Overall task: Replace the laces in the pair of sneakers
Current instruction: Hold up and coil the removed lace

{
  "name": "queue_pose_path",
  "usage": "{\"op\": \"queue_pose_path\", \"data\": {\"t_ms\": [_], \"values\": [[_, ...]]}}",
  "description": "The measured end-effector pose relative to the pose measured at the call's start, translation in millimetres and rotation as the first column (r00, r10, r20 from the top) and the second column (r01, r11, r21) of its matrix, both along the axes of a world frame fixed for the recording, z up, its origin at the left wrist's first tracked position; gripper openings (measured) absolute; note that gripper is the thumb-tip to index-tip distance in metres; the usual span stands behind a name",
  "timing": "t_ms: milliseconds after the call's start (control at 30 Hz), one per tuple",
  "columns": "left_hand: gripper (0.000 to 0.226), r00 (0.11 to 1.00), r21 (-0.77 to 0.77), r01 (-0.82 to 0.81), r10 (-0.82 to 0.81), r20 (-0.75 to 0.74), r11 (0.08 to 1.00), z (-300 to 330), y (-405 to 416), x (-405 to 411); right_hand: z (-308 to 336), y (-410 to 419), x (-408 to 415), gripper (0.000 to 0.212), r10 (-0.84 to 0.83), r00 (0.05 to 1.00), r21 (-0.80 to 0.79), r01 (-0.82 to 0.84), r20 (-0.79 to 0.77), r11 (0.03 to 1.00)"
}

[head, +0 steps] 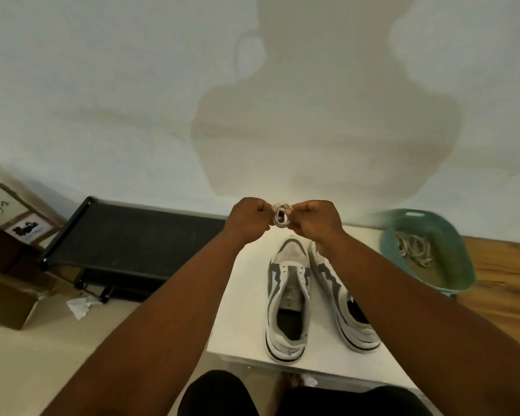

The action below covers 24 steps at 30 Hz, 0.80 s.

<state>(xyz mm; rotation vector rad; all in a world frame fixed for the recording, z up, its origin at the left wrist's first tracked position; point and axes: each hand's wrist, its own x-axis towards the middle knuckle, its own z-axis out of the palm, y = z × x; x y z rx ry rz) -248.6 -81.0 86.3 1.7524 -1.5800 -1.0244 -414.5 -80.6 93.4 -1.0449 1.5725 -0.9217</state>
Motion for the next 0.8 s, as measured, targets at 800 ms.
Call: {"op": "queue_pose_path", "data": {"t_ms": [800], "values": [[0.043,0.918,0.215,-0.209,0.116,0.378,0.954,-183,-71,53,-178,-114,82,0.039,0.314,0.735,0.233,-0.214,-0.601,0.949]]}}
